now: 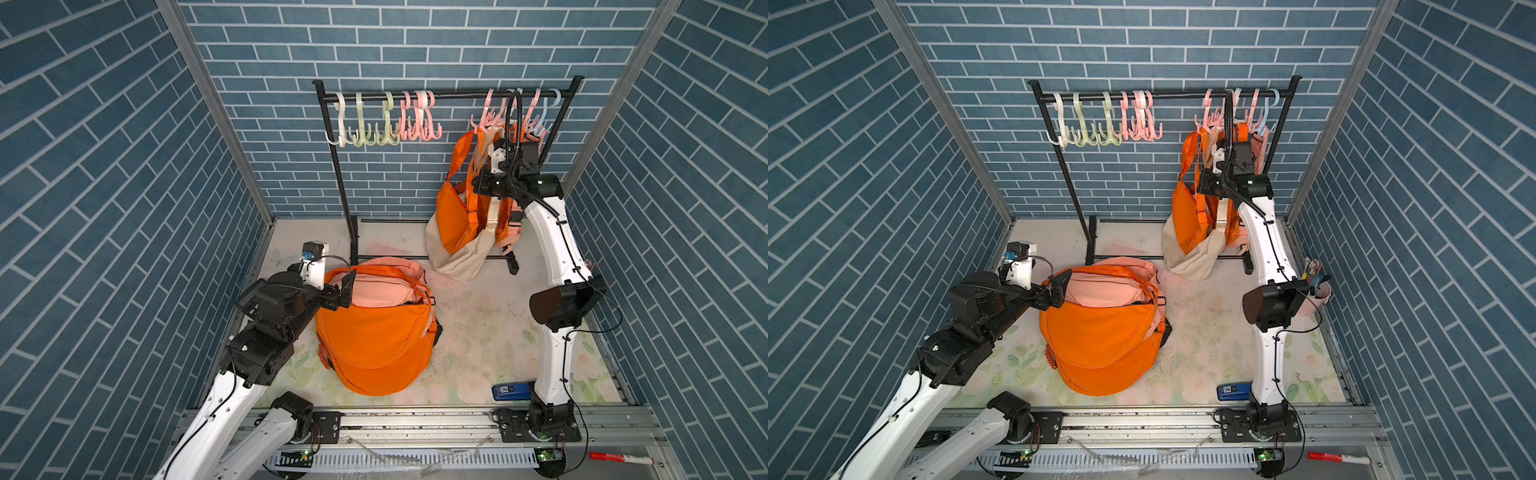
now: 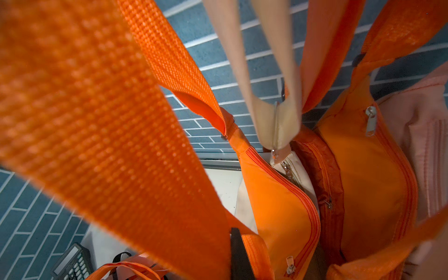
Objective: Take the bag off the hook
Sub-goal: Adjust the hanger on the clothesline.
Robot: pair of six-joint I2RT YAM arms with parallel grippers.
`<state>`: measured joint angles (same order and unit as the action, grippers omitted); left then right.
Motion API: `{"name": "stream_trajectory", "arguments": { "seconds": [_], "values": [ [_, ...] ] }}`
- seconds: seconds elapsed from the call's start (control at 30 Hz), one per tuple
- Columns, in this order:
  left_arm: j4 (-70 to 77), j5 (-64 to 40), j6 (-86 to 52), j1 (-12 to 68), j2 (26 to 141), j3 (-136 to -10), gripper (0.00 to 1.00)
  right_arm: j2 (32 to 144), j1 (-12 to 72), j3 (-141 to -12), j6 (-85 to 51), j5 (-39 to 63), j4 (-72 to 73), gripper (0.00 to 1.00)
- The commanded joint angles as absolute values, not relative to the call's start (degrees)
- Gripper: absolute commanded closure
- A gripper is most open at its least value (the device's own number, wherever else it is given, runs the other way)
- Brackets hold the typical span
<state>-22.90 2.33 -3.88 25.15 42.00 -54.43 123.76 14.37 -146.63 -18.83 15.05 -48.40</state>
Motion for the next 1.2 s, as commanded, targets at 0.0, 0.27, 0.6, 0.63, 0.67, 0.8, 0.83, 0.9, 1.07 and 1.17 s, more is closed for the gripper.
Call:
{"name": "stream_trajectory", "arguments": {
  "seconds": [0.0, 0.27, 0.6, 0.63, 0.67, 0.8, 0.83, 0.9, 1.07, 1.17],
  "values": [
    [-22.7, 3.0, -3.2, 25.0, 41.4, -53.8, 0.02, 124.0, 15.1, -148.5, -19.5, 16.8, -47.8, 1.0],
    [-22.7, 3.5, -2.9, 25.1, 41.5, -53.7, 0.01, 122.3, 19.0, -148.1, -17.7, 15.8, -49.1, 1.0],
    [-22.9, 5.1, -2.1, 25.1, 41.3, -53.6, 0.02, 120.8, 24.2, -149.8, -17.0, 15.4, -50.5, 1.0],
    [-23.0, 5.3, -2.0, 25.2, 41.1, -53.6, 0.02, 120.8, 24.9, -150.2, -16.8, 15.3, -50.8, 1.0],
    [-22.9, 5.5, -1.9, 25.3, 41.1, -53.5, 0.02, 120.7, 25.4, -150.4, -16.7, 15.3, -51.1, 1.0],
    [-23.1, 5.8, -1.8, 25.5, 41.1, -53.5, 0.02, 119.8, 26.1, -150.3, -16.2, 15.5, -51.8, 1.0],
    [-23.0, 5.7, -1.7, 25.4, 41.1, -53.5, 0.02, 119.5, 26.0, -150.3, -15.4, 14.9, -52.4, 1.0],
    [-23.0, 5.6, -1.7, 25.5, 41.2, -53.5, 0.02, 119.0, 25.7, -149.9, -14.4, 13.3, -53.4, 0.97],
    [-22.9, 5.4, -1.7, 25.5, 41.4, -53.5, 0.02, 118.1, 23.6, -148.3, -14.5, 13.7, -55.5, 0.65],
    [-22.9, 5.3, -1.7, 25.5, 41.6, -53.5, 0.01, 116.0, 23.4, -144.7, -12.8, 12.5, -54.5, 0.33]
  ]
}}
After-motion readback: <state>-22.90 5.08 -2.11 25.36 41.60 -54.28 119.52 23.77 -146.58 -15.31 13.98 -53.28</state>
